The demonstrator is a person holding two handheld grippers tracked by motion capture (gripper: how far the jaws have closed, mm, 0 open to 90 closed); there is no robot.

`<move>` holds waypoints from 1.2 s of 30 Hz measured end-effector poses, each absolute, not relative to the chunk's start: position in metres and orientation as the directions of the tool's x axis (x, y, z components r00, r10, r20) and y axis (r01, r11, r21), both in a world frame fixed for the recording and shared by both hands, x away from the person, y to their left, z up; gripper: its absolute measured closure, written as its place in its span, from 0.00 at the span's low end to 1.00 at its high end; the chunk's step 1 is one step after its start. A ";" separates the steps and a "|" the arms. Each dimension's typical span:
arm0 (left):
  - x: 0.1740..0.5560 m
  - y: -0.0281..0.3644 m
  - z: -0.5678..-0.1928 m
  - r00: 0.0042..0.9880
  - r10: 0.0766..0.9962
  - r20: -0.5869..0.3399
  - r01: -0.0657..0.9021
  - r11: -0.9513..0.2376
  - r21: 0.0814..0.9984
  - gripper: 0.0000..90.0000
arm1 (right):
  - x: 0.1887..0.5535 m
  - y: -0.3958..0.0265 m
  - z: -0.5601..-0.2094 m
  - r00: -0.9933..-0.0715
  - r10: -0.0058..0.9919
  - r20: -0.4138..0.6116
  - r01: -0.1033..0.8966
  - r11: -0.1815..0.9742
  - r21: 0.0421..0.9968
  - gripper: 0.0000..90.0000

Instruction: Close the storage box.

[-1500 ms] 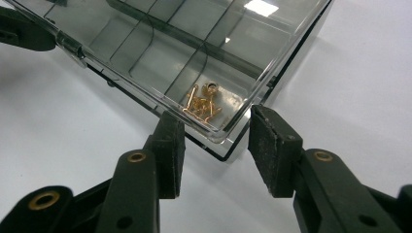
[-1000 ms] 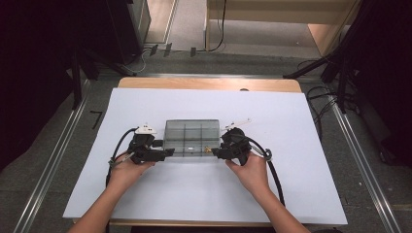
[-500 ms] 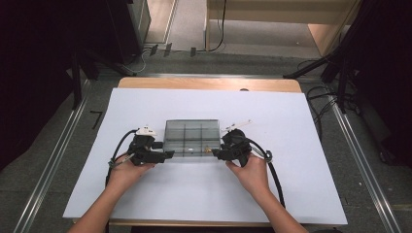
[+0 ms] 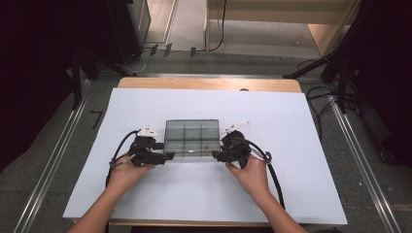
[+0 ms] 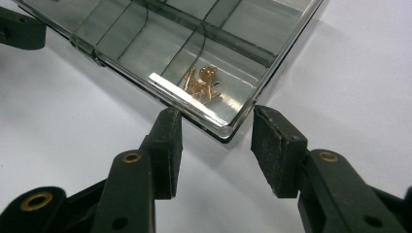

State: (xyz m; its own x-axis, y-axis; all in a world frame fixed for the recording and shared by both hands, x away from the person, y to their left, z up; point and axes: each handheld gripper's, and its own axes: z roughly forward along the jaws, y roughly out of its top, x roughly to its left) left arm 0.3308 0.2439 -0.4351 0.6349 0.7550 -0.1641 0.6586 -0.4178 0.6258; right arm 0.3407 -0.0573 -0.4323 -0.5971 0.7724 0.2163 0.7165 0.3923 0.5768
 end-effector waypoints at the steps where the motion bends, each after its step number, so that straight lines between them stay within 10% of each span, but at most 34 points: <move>1: 0.331 0.244 -0.435 0.636 0.754 -0.164 0.658 -0.419 0.626 0.42 | 0.340 -0.057 -0.433 -0.597 0.773 0.214 0.717 0.394 0.575 0.62; 36: 0.330 0.242 -0.439 0.635 0.755 -0.163 0.665 -0.426 0.613 0.42 | 0.340 -0.057 -0.434 -0.603 0.769 0.212 0.715 0.403 0.571 0.62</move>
